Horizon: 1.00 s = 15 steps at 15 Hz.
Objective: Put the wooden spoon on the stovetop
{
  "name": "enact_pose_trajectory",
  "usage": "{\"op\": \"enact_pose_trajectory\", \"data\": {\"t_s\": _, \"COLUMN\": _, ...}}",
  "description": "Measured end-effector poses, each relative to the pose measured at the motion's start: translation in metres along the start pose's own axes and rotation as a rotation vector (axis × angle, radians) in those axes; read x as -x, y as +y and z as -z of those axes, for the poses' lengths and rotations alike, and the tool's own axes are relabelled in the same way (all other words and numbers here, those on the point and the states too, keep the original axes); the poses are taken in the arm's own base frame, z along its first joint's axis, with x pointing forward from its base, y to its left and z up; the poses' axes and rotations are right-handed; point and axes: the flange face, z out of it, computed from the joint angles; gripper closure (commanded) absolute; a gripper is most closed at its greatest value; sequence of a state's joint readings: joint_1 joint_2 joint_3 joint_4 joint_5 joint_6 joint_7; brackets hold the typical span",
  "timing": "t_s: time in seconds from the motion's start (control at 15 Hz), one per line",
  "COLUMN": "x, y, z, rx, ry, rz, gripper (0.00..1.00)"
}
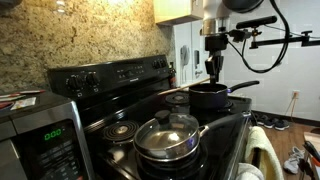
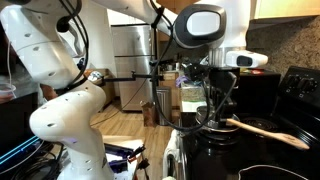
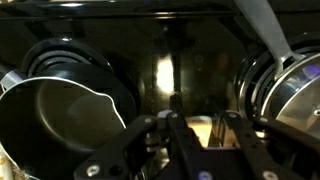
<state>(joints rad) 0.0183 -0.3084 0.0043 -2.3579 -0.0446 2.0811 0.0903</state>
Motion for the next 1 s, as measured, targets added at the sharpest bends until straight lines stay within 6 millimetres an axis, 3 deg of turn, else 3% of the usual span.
{"op": "enact_pose_trajectory", "data": {"t_s": 0.53, "x": 0.037, "y": -0.003, "z": -0.072, "rx": 0.008, "ry": -0.128, "rz": 0.044, "gripper": 0.93}}
{"op": "enact_pose_trajectory", "data": {"t_s": 1.0, "x": 0.061, "y": 0.004, "z": -0.102, "rx": 0.014, "ry": -0.200, "rz": 0.058, "gripper": 0.93}}
